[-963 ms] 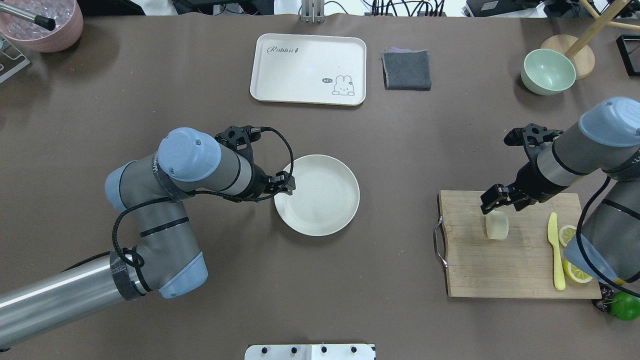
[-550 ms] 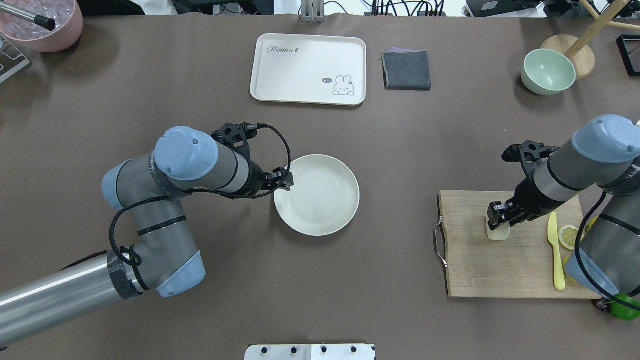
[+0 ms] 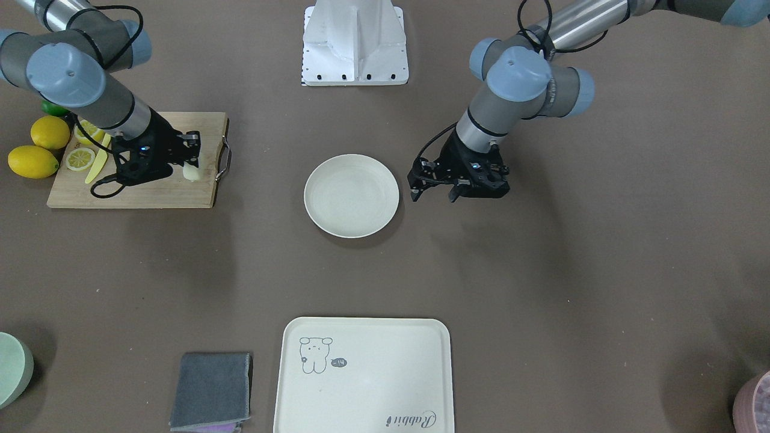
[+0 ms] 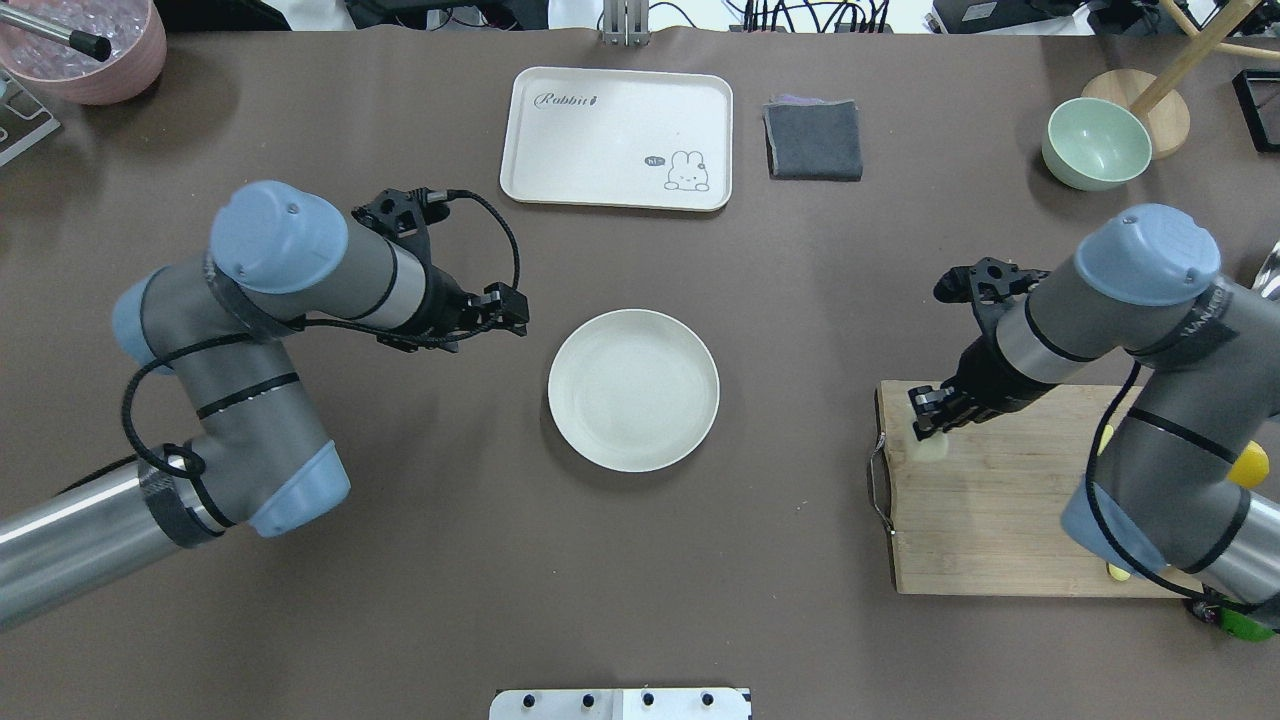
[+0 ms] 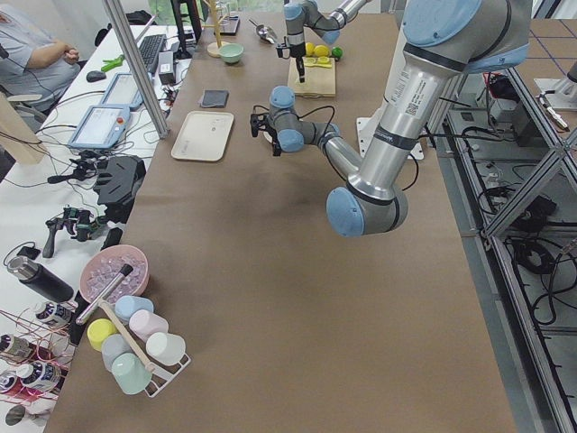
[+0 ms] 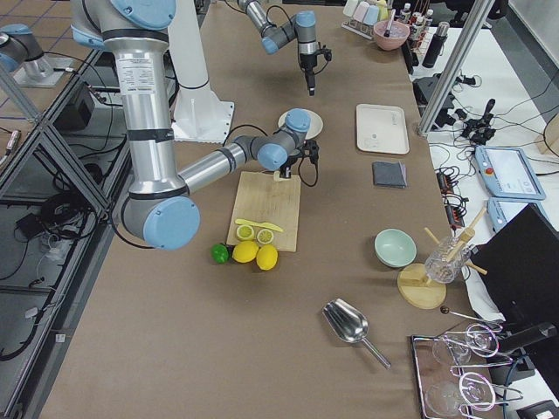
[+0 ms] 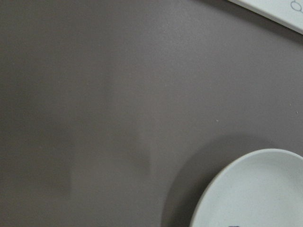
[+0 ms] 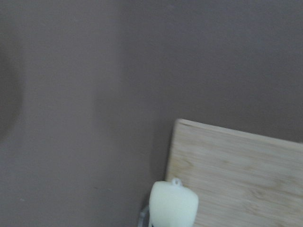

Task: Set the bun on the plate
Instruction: 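Carry the bun over the plate with the right gripper while the left withdraws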

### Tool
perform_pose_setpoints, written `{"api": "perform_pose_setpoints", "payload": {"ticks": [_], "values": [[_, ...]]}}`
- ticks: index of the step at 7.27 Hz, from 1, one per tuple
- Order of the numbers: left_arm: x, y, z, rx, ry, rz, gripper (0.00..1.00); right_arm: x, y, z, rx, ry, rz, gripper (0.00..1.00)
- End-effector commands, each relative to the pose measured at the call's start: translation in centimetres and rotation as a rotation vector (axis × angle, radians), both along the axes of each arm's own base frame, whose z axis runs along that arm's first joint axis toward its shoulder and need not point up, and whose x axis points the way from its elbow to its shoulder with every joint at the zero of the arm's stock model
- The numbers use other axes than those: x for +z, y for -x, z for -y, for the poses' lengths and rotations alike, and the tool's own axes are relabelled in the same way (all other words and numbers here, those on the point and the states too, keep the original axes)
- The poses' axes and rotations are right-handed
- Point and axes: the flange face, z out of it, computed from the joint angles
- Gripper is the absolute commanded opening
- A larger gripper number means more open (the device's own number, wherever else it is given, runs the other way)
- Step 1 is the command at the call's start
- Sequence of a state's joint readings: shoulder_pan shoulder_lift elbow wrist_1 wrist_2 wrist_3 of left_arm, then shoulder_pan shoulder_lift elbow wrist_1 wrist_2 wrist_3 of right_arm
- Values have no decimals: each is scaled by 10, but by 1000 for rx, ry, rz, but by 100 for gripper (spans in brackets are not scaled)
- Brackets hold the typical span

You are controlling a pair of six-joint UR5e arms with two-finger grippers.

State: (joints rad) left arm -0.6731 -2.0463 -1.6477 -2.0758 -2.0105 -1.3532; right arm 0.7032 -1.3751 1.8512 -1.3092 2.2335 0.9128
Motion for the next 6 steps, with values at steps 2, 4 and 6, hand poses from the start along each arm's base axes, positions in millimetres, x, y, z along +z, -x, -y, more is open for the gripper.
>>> {"api": "perform_pose_setpoints", "payload": {"ticks": [2, 4, 6], "values": [[75, 85, 27, 42, -33, 65, 89, -150, 89, -1, 20, -100, 39, 0], [96, 102, 30, 27, -13, 85, 89, -200, 167, 25, 69, -107, 13, 0], [97, 103, 32, 23, -9, 89, 89, -188, 194, 29, 69, -119, -7, 0]]}}
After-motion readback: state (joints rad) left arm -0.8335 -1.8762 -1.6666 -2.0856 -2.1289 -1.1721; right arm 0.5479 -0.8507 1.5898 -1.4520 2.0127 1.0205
